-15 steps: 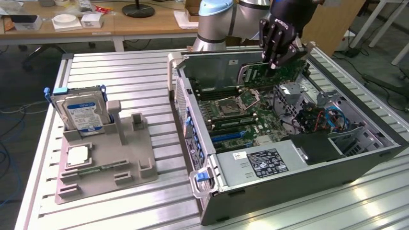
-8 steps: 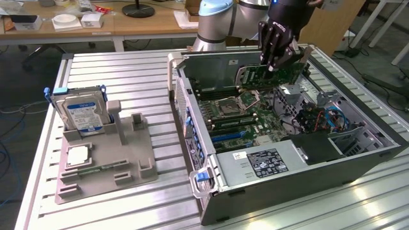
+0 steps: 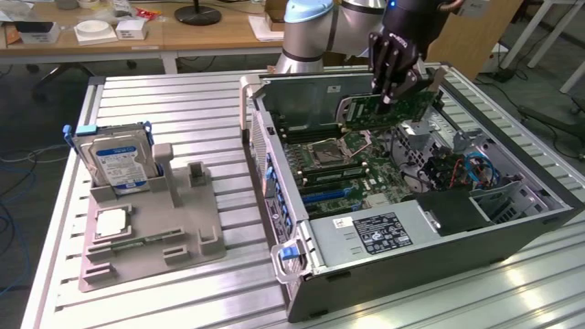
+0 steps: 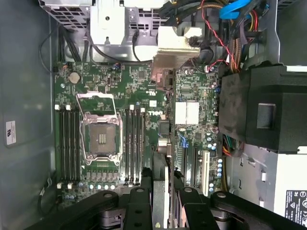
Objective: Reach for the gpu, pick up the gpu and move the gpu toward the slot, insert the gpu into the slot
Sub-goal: 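Insert the gpu into the slot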
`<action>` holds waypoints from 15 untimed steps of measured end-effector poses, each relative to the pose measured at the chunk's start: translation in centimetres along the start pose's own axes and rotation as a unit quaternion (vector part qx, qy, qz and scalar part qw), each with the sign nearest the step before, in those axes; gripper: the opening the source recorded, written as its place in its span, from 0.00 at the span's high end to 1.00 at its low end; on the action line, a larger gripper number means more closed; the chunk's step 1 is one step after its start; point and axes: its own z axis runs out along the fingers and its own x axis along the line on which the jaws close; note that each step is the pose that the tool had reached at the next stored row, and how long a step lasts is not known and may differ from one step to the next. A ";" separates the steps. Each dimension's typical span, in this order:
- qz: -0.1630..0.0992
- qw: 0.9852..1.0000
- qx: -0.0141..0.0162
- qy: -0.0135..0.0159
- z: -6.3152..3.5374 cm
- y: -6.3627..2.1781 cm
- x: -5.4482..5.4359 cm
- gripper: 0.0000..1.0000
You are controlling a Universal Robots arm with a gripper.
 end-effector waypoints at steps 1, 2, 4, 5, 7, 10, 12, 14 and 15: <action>-0.001 1.000 0.000 0.000 0.02 -0.12 0.0 0.74; -0.002 1.000 0.000 0.000 0.05 -0.16 0.0 0.74; -0.002 1.000 0.001 -0.001 0.12 -0.33 0.0 0.74; -0.002 1.000 0.001 -0.001 0.16 -0.43 0.0 0.74; -0.002 1.000 0.002 -0.002 0.24 -0.66 0.0 0.74; -0.002 1.000 0.002 -0.004 0.43 -1.23 0.0 0.74; -0.003 1.000 0.003 -0.004 0.57 -1.33 0.0 0.74; -0.004 1.000 0.003 -0.004 0.68 -1.33 0.0 0.74; -0.004 1.000 0.003 -0.004 0.72 -1.33 0.0 0.74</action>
